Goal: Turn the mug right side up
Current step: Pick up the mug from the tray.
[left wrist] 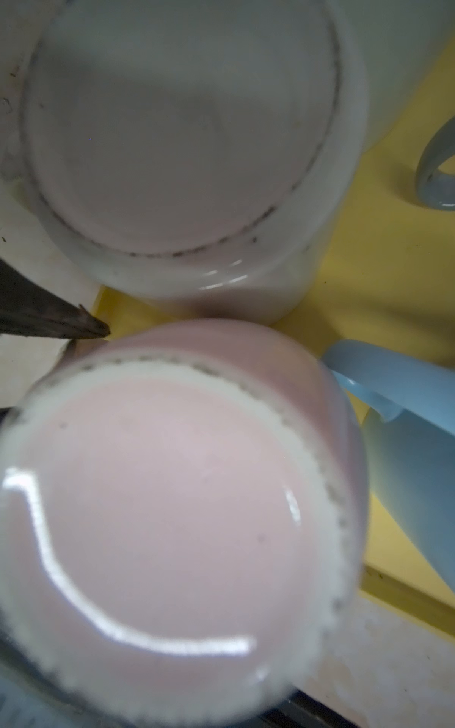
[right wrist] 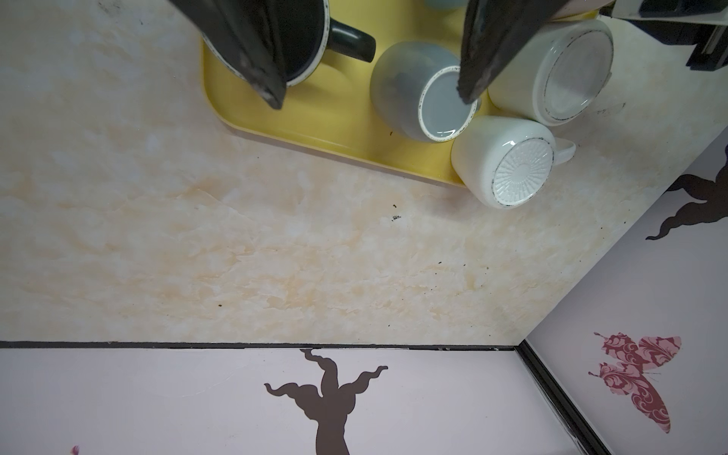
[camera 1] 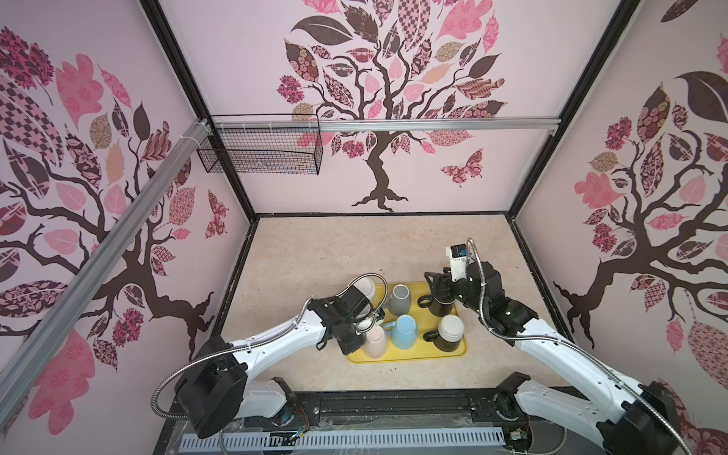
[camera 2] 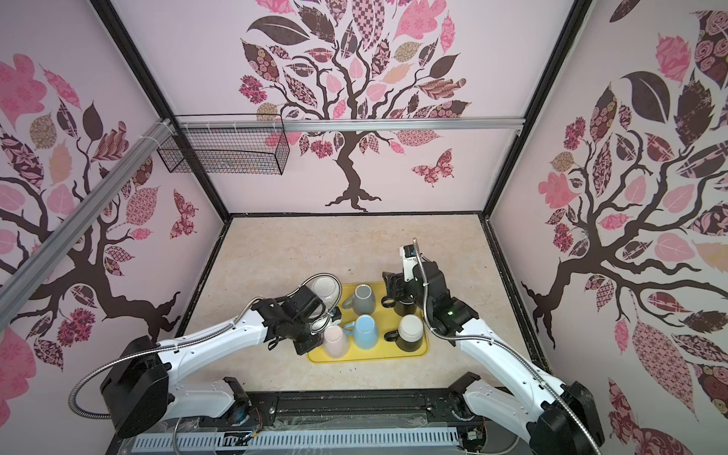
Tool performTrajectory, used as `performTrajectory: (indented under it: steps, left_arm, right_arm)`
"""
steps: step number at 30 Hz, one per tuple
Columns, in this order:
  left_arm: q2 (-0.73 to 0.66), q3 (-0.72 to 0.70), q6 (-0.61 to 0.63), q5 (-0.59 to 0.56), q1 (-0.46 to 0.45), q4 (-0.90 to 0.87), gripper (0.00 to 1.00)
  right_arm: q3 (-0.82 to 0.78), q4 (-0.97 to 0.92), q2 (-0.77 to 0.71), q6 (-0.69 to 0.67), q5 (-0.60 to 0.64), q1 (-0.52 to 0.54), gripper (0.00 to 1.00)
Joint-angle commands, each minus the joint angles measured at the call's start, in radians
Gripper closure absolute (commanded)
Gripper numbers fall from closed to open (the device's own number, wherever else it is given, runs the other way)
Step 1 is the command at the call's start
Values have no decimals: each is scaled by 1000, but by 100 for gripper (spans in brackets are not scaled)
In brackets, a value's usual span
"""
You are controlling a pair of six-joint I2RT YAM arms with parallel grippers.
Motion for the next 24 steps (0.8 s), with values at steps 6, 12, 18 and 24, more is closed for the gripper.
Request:
performTrajectory:
  steps: [6, 12, 18, 24]
  left_arm:
    - [35, 3, -8, 21, -2, 12, 82]
    - [31, 6, -14, 6, -2, 12, 88]
    - [29, 21, -16, -5, -2, -1, 100]
    - [38, 55, -34, -22, -2, -40, 100]
  right_arm:
    - [11, -3, -3, -8, -13, 5, 30]
    - [9, -6, -7, -7, -11, 5, 29]
    - [10, -12, -9, -6, -13, 5, 29]
    - [12, -18, -15, -2, -14, 6, 29]
